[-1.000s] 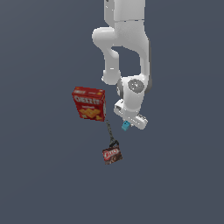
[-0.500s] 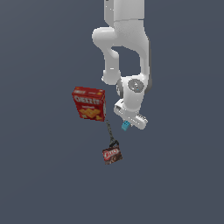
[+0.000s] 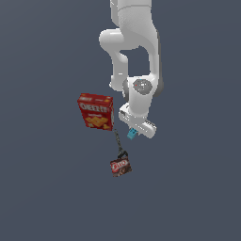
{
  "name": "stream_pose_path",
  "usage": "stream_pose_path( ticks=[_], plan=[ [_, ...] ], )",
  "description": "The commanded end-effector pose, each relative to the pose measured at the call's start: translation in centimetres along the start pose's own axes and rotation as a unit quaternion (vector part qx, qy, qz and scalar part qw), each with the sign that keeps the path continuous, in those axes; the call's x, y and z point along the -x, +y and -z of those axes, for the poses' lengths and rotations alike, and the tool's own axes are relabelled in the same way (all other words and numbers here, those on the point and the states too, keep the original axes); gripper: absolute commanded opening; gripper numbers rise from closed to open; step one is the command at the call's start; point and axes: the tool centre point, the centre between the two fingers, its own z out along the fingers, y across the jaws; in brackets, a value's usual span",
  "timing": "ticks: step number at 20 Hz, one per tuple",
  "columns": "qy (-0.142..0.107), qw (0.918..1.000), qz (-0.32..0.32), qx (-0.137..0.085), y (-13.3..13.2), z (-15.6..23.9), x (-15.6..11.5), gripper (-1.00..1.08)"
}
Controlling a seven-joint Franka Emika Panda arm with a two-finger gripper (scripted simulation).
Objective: Pick up a designated object from a clutter of objects.
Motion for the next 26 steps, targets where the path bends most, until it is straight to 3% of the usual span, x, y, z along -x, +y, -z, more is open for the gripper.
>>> stream_pose_path(
  ticks=[1, 26],
  plan=[
    [0.0, 1.0, 0.0, -0.001, 0.3, 1.6, -1.1, -1.0],
    [0.0, 1.0, 0.0, -0.001, 3.9, 23.4, -15.6, -1.0]
  ],
)
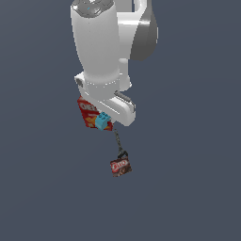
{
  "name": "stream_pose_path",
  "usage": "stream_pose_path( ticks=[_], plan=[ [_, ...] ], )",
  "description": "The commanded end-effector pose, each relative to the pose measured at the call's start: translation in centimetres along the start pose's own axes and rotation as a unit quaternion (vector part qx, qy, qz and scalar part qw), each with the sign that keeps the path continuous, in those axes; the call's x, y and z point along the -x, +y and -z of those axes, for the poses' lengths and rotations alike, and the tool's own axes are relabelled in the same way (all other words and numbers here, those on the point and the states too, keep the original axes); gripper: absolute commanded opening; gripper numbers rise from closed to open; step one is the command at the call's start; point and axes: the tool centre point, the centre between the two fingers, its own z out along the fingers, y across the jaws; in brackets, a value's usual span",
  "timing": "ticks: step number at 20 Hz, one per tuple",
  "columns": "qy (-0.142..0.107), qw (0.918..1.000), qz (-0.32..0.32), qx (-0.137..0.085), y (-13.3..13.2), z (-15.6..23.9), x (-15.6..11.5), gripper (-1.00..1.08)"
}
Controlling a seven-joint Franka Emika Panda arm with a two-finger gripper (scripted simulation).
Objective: Pick up a designated object from a clutter of objects.
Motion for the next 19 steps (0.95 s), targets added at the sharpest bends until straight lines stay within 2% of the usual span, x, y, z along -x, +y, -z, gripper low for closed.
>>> stream_pose_path(
  ticks=[1, 10, 19],
  plan=[
    [0.0, 1.0, 0.0, 0.0, 0.3, 1.9, -1.3, -1.0],
    [0.0, 1.0, 0.0, 0.001, 0.7, 6.1, -4.3, -1.0],
    [0.0, 1.0, 0.0, 0.001, 0.8, 7.2, -5.2, -1.0]
  ],
)
